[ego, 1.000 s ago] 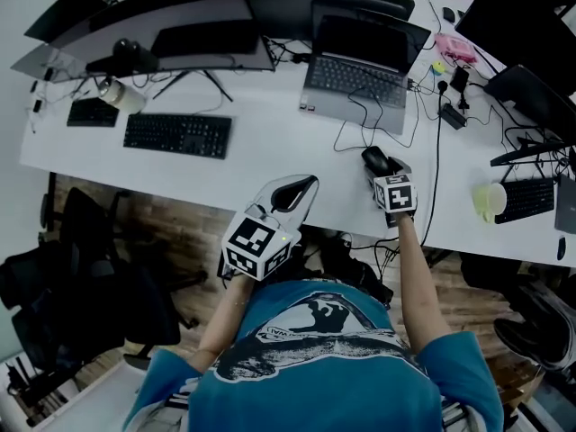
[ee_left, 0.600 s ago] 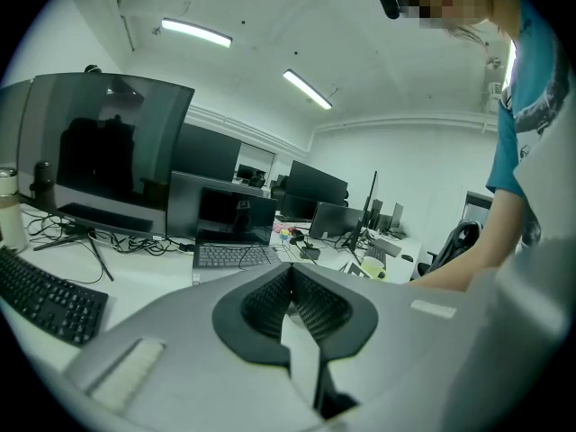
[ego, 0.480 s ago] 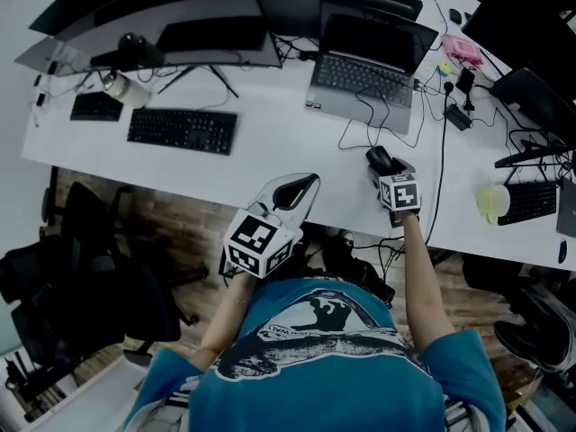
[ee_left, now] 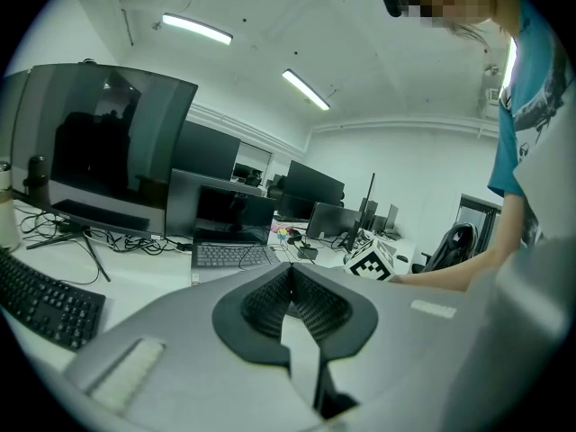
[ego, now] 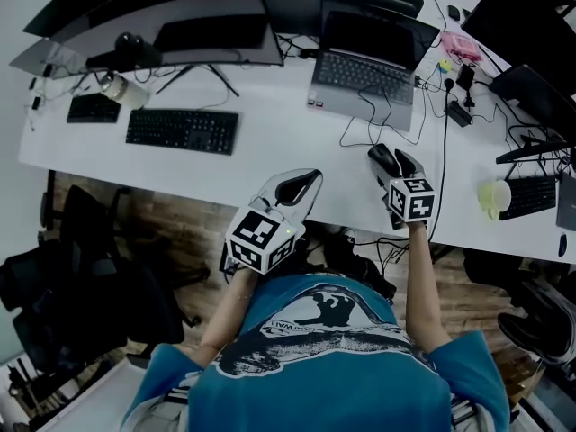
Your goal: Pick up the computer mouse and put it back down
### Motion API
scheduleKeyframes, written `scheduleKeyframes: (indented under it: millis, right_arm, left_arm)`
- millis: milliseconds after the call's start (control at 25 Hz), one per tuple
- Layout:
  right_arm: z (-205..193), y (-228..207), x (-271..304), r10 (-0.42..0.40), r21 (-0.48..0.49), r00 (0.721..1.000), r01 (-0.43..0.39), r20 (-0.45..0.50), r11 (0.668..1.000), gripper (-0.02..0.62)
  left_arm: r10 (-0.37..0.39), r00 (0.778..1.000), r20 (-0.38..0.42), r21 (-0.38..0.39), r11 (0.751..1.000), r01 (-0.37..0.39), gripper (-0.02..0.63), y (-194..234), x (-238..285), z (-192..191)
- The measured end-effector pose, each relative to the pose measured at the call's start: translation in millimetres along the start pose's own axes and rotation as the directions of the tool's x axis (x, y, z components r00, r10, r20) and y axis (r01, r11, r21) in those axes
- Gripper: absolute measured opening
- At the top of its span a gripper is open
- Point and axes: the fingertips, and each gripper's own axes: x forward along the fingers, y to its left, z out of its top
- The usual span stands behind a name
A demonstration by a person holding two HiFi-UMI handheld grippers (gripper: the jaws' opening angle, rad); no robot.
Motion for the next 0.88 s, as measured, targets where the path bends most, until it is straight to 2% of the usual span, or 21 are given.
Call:
scheduleKeyframes:
  millis: [280,480,640,880]
  right_arm:
    - [50.4,56.1,-25.5,0.066,0.029,0.986,-0.071,0.153,0.997,0.224]
    - [70.0,99.9,-35.7,0.098,0.049,0.969,-0.112,0.225,0.993,0.193]
    - [74.4,127.3,-39.2,0.086,0.078,0.964,-0.109,0.252,0.991,0.176]
    - [72.8,155.8,-44.7,0.053,0.115,0.958,-0.089,0.281,0.989,0.115]
  left_arm:
    - [-0.025,1.000,0.008,0.005,1.000,0.025,0.012,13.8,-7.1,5.9]
    - [-0.052,0.999,0.001,0.016,0.999,0.052,0.012,28.2,-19.8,3.7]
    - [-0.089,0.996,-0.017,0.022,0.996,0.089,0.012,41.7,-32.2,-3.1]
    - [-0.131,0.991,-0.035,0.025,0.991,0.132,0.012,54.7,-46.3,-15.9]
